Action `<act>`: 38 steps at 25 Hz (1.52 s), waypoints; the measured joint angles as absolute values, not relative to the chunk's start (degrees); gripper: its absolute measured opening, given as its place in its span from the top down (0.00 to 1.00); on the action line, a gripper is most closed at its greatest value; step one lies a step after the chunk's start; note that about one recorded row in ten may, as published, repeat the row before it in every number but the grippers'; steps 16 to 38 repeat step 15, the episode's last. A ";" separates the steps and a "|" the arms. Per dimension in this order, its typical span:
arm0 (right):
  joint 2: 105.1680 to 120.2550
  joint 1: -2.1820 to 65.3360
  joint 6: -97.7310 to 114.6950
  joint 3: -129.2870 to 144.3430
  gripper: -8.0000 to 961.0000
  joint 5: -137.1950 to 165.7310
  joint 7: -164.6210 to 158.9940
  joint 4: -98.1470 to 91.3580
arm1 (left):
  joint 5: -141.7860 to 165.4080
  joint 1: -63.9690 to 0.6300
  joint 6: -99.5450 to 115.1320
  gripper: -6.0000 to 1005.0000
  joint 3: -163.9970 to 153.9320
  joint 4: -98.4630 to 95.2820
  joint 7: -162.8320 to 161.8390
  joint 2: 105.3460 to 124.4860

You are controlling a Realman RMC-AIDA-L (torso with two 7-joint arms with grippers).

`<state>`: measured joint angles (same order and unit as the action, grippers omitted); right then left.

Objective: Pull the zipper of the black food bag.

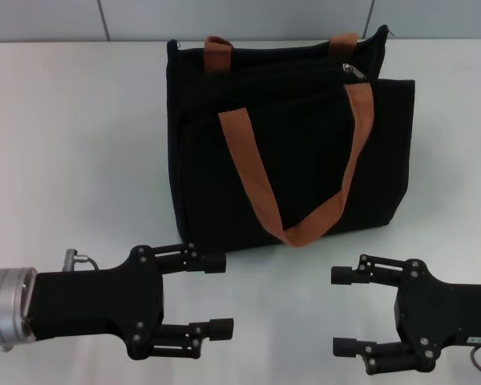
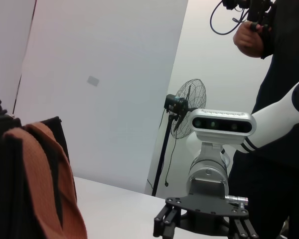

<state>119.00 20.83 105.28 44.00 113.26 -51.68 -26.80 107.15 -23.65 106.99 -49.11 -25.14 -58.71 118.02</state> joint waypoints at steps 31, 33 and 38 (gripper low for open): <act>119.05 20.92 105.16 43.68 0.15 112.91 -51.67 -26.82 | 108.05 -23.46 106.62 0.22 -50.01 -25.13 -58.62 118.14; 119.05 20.92 105.16 43.68 0.15 112.91 -51.67 -26.82 | 108.05 -23.46 106.62 0.22 -50.01 -25.13 -58.62 118.14; 119.05 20.92 105.16 43.68 0.15 112.91 -51.67 -26.82 | 108.05 -23.46 106.62 0.22 -50.01 -25.13 -58.62 118.14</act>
